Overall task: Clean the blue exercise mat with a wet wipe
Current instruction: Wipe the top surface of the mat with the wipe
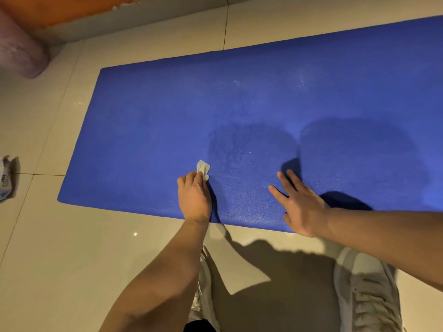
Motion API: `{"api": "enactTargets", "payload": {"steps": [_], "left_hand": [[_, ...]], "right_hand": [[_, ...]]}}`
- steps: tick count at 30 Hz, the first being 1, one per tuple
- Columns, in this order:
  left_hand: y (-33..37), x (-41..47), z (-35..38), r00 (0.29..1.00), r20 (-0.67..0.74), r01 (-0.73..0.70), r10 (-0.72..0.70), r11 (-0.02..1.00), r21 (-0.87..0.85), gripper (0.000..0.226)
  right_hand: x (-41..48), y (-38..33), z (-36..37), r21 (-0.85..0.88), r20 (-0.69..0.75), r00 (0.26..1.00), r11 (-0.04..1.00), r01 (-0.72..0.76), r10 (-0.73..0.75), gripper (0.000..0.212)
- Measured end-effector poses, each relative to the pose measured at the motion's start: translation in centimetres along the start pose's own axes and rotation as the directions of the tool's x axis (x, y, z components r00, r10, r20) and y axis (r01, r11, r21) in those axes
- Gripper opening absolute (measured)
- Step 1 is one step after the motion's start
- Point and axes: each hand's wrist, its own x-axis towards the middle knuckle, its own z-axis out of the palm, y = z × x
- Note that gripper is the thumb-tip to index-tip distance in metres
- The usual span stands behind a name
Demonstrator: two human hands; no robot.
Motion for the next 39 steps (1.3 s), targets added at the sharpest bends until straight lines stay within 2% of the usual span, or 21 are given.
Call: {"api": "enactTargets", "payload": {"steps": [3, 6, 10, 12, 14, 17, 19, 21, 23, 25, 27, 29, 32, 35, 39], "left_hand": [[0.5, -0.4, 0.3, 0.999, 0.025, 0.041, -0.041, 0.999, -0.017, 0.029], [1.1, -0.7, 0.5, 0.99, 0.03, 0.144, -0.141, 0.985, -0.099, 0.028], [3.7, -1.4, 0.8, 0.988, -0.05, 0.136, -0.147, 0.973, -0.184, 0.03], [6.0, -2.5, 1.1, 0.998, -0.008, 0.064, -0.068, 0.968, -0.241, 0.032], [7.1, -3.9, 1.8, 0.993, 0.05, -0.1, 0.11, 0.979, -0.176, 0.027], [6.3, -3.8, 2.0, 0.977, 0.152, -0.121, 0.153, 0.972, -0.2, 0.027], [4.6, -2.3, 0.5, 0.982, 0.158, -0.065, 0.104, 0.97, -0.236, 0.024], [2.2, -0.4, -1.1, 0.994, 0.095, -0.027, 0.054, 0.965, -0.261, 0.018], [-0.7, 2.0, -2.1, 0.994, 0.043, 0.102, -0.096, 0.979, -0.174, 0.021], [-2.1, 3.6, -2.6, 0.958, 0.006, 0.287, -0.287, 0.955, -0.078, 0.034], [-1.2, 3.4, -2.1, 0.942, 0.002, 0.336, -0.337, 0.94, -0.065, 0.035], [1.5, 2.5, -1.0, 0.958, 0.017, 0.287, -0.287, 0.95, -0.121, 0.023], [6.6, 0.5, 1.2, 0.995, 0.051, 0.096, -0.087, 0.973, -0.212, 0.011], [9.0, -1.3, 3.1, 0.984, 0.128, -0.093, 0.124, 0.97, -0.227, 0.02], [6.3, 0.9, 1.5, 0.974, 0.121, -0.164, 0.192, 0.965, -0.207, 0.024]], "right_hand": [[0.2, -0.1, 0.4, 0.027, -0.013, 1.0, 1.0, -0.012, 0.012, 0.082], [0.2, -0.1, 0.5, 0.029, -0.019, 1.0, 0.999, -0.013, 0.014, 0.083], [0.1, -0.2, 0.3, -0.004, -0.016, 1.0, 1.0, -0.011, 0.011, 0.081], [0.1, -0.2, 0.3, -0.021, -0.009, 1.0, 1.0, -0.013, 0.013, 0.081], [0.0, -0.3, 0.2, -0.047, -0.002, 1.0, 0.999, -0.019, 0.019, 0.081], [0.2, -0.4, 0.2, -0.081, 0.012, 1.0, 0.996, -0.027, 0.028, 0.082], [0.3, -0.3, 0.3, -0.083, 0.005, 1.0, 0.996, -0.025, 0.026, 0.083], [0.2, -0.1, 0.5, -0.081, -0.007, 1.0, 0.997, -0.014, 0.013, 0.082], [0.2, 0.1, 0.6, -0.106, -0.016, 1.0, 0.994, 0.006, -0.008, 0.082], [0.2, 0.3, 0.7, -0.107, -0.013, 1.0, 0.994, 0.012, -0.014, 0.083], [0.2, 0.2, 0.8, -0.099, 0.007, 1.0, 0.995, 0.007, -0.006, 0.085], [0.2, -0.1, 0.8, -0.11, 0.017, 1.0, 0.994, -0.013, 0.015, 0.086], [0.1, -0.7, 0.3, -0.114, 0.046, 0.998, 0.993, -0.031, 0.036, 0.086], [0.1, -1.0, 0.0, -0.117, 0.067, 0.997, 0.993, -0.034, 0.042, 0.087], [0.1, -0.7, 0.0, -0.054, 0.056, 0.998, 0.998, -0.025, 0.028, 0.087]]}}
